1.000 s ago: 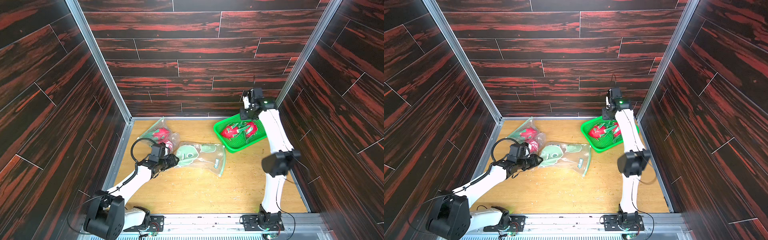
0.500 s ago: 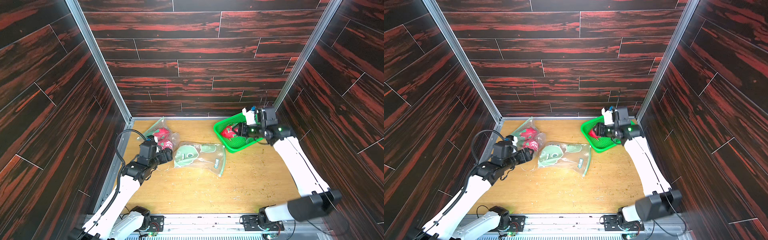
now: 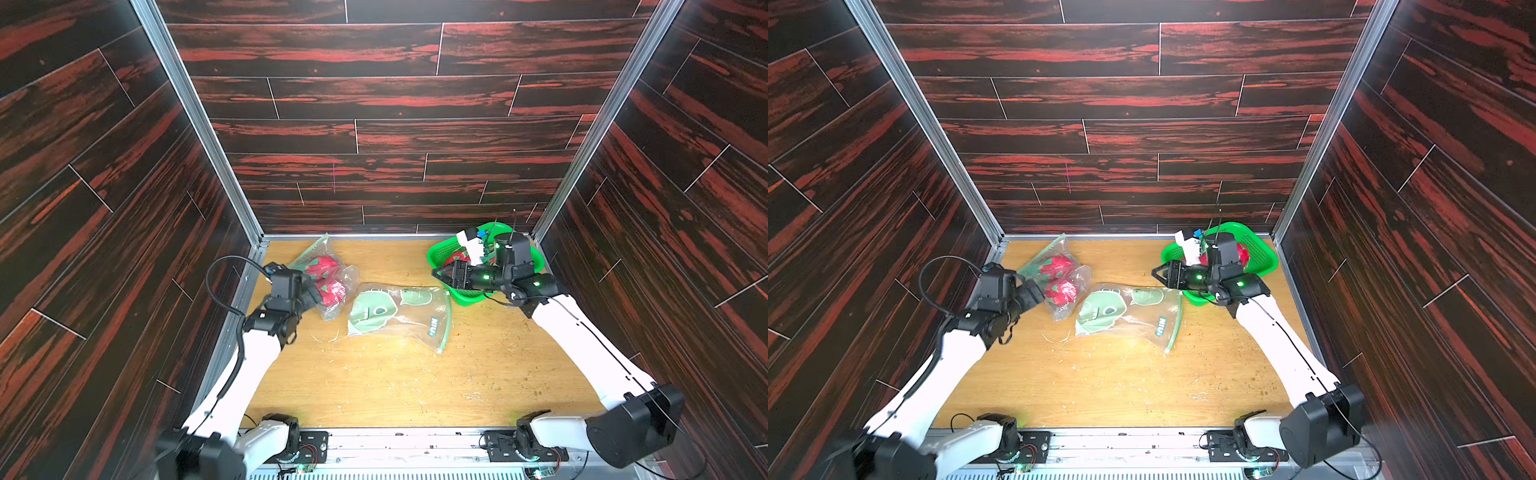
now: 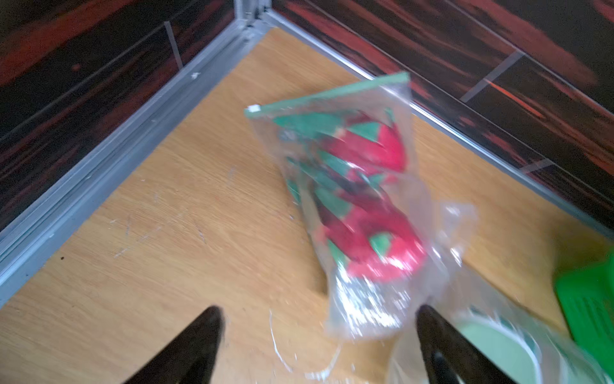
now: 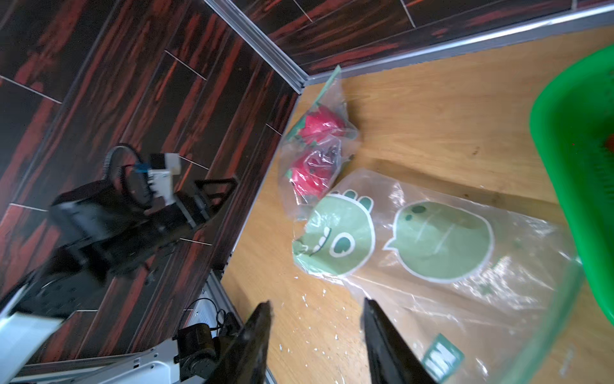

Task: Open the zip-top bag and take out the dragon fruit
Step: Pick up the zipper food storage bag at the center of the board.

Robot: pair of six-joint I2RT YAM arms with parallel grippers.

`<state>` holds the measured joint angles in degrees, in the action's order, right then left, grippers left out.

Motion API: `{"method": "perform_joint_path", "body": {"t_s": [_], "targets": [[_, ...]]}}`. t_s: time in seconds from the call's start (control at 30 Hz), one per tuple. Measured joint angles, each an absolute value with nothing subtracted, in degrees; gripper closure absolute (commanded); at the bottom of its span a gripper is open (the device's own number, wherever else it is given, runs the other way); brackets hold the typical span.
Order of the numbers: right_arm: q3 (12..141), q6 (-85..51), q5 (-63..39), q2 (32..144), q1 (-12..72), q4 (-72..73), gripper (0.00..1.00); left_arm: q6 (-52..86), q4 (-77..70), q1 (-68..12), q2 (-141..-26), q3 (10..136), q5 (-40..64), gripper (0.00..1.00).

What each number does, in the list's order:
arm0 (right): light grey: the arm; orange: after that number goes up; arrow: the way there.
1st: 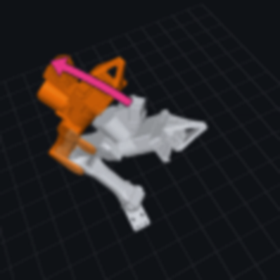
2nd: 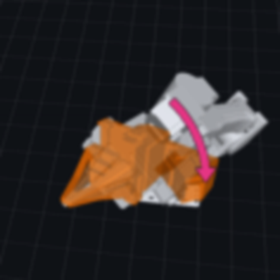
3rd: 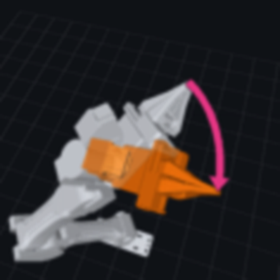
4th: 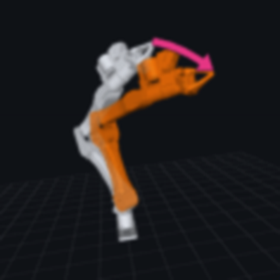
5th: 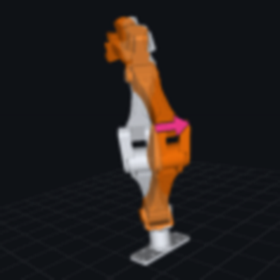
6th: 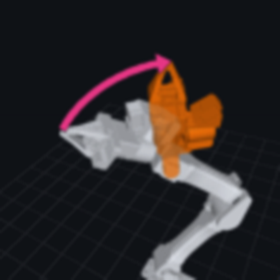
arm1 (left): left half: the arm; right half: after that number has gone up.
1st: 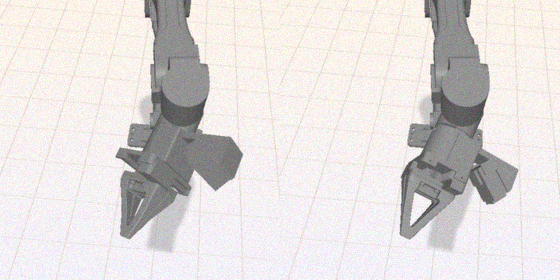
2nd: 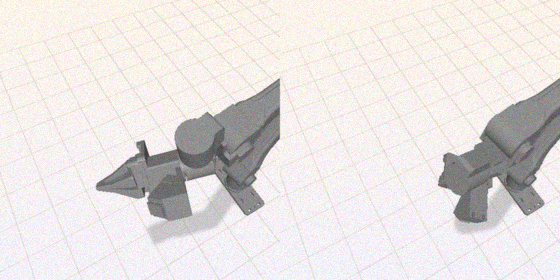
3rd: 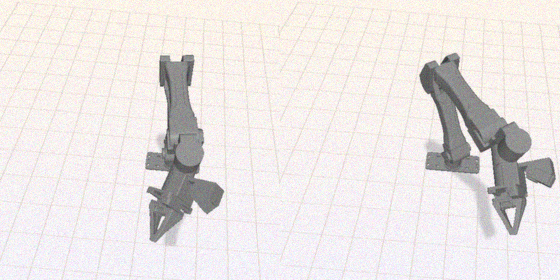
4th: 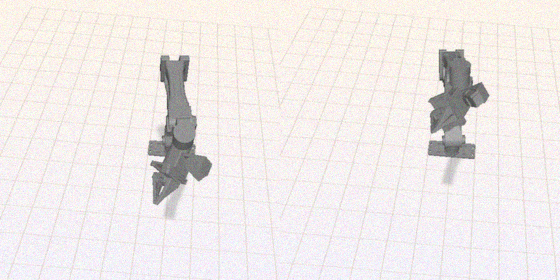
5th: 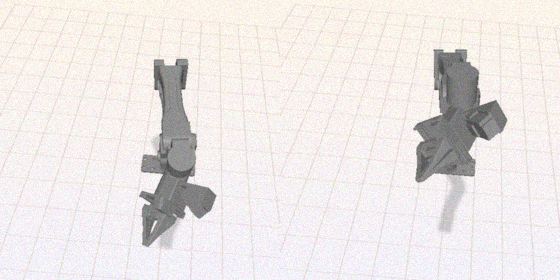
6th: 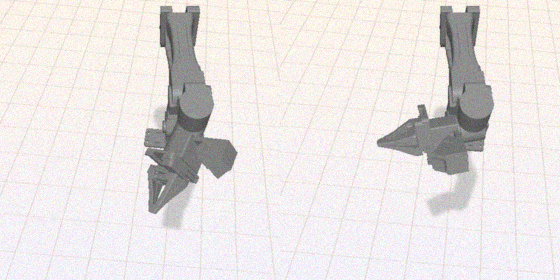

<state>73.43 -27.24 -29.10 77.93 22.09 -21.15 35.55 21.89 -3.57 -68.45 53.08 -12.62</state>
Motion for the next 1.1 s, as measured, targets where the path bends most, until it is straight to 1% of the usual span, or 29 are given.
{"method": "perform_joint_path", "body": {"t_s": [0.1, 0.27, 0.33, 0.47, 0.6, 0.7, 0.9, 1.1], "targets": [[73.34, -27.66, -29.95, 79.22, 22.13, -19.27, 0.51, 37.78, 17.98, 1.1, -73.3, 53.08, -10.31, 0.08], [73.32, -28.08, -31.62, 81.41, 22.17, -17.43, 0.52, 41.63, 11.05, 9.93, -82.52, 54.13, -4.75, 0.13], [73.32, -28.08, -32.29, 82.15, 22.17, -16.95, 0.52, 42.57, 8.71, 12.8, -86.7, 55.68, -1.78, 0.17], [73.6, -27.92, -33.28, 83.85, 22.17, -16.53, 0.52, 44.01, 6.26, 16.71, -95.7, 61.69, 4.78, 0.19], [75.66, -27.07, -33.8, 85.71, 22.17, -17.04, 0.52, 44.86, 4.64, 18.2, -103.77, 68.01, 9.34, 0.19], [78.3, -25.91, -33.95, 86.98, 22.17, -18.04, 0.51, 45.6, 4.25, 18.46, -107.72, 70.0, 11.18, 0.19], [81.38, -24.51, -34.92, 88.14, 22.17, -19.33, 0.52, 47.31, 4.19, 18.48, -112.42, 72.07, 12.73, 0.18], [82.11, -24.03, -35.86, 88.14, 22.17, -19.73, 0.51, 49.23, 1.8, 18.5, -114.67, 72.99, 13.1, 0.17]]}}
